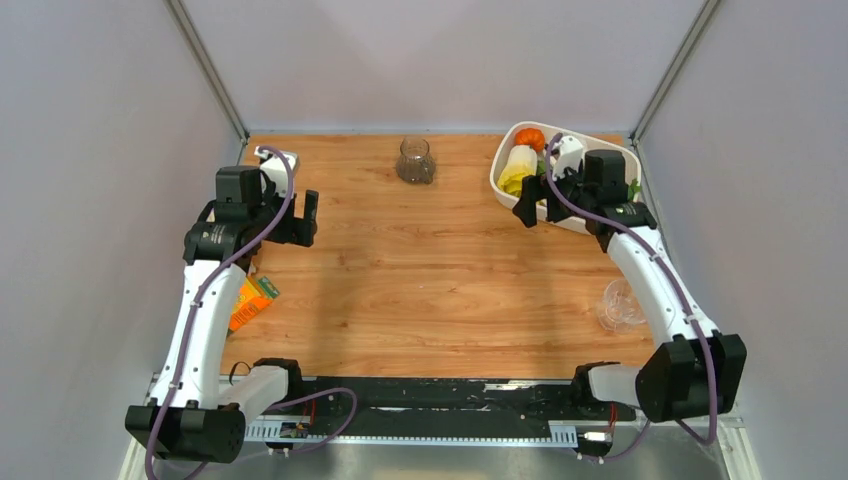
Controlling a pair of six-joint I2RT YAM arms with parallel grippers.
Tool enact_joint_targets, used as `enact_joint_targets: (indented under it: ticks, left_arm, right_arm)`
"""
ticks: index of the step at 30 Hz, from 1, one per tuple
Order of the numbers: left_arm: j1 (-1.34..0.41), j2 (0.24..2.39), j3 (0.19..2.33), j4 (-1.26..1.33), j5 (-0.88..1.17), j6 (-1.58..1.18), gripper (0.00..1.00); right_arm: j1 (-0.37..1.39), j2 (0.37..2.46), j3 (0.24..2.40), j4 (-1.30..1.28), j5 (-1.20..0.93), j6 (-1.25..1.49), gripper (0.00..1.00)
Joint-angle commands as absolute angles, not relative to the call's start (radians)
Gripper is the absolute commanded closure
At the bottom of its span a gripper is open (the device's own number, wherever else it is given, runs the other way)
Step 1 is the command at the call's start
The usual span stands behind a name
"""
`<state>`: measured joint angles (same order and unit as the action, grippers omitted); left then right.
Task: Place the coffee filter in the dripper
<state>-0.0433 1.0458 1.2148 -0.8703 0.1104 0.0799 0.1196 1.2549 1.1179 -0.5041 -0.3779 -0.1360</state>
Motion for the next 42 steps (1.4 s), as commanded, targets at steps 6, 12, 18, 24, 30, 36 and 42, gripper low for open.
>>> enact_joint_targets:
  ticks: [6, 12, 18, 24, 30, 36, 42]
  left_arm:
    - [-0.037, 1.021, 1.254, -0.826, 0.118, 0.067, 0.00]
    - [-0.037, 0.969, 1.265, -0.789, 0.152, 0.032, 0.00]
    - [-0.036, 0.970, 1.269, -0.788, 0.192, 0.007, 0.00]
    - [-0.037, 0.992, 1.272, -0.782, 0.200, -0.021, 0.00]
    - [-0.036, 1.001, 1.249, -0.772, 0.180, -0.025, 0.00]
    - [-0.037, 1.008, 1.236, -0.770, 0.175, -0.035, 0.00]
    - [-0.037, 1.013, 1.238, -0.775, 0.201, -0.047, 0.00]
  right_arm:
    - [0.300, 1.515, 1.383, -0.460, -0.319, -0.131, 0.00]
    - [0.397, 1.765, 1.587, -0.442, -0.256, -0.123, 0.00]
    - [0.441, 1.978, 1.762, -0.441, -0.219, -0.140, 0.00]
    - [0.455, 2.150, 1.901, -0.441, -0.217, -0.122, 0.00]
    - [0.476, 2.296, 2.037, -0.419, -0.197, -0.092, 0.07]
    - [0.501, 2.415, 2.162, -0.404, -0.117, -0.093, 0.17]
    - [0.503, 2.480, 2.218, -0.372, -0.083, -0.061, 0.36]
